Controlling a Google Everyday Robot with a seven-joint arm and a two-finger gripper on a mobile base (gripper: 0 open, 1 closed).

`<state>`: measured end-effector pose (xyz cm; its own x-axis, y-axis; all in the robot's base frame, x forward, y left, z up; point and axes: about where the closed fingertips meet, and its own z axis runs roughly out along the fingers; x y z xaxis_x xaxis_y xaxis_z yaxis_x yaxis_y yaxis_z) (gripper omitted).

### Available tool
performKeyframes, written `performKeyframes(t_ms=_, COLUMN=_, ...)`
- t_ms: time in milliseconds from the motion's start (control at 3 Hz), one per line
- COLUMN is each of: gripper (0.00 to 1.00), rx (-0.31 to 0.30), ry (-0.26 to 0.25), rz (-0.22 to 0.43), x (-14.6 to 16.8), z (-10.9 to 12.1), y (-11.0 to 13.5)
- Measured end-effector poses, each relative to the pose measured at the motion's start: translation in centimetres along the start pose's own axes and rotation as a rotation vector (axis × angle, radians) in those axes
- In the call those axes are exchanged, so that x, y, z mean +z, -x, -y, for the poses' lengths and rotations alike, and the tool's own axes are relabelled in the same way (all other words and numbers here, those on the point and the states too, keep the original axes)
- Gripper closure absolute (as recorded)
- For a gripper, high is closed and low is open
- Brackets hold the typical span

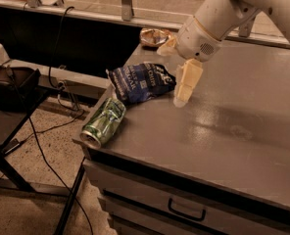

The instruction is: Move blue chip bag near green can

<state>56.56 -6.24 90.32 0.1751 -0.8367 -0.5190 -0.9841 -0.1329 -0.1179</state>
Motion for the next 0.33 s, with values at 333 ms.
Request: performKeyframes(t_ms=333, gripper=0.00, rx=0.000, ry=0.000, rz=0.000, x=0.00, z=0.00, y=0.00)
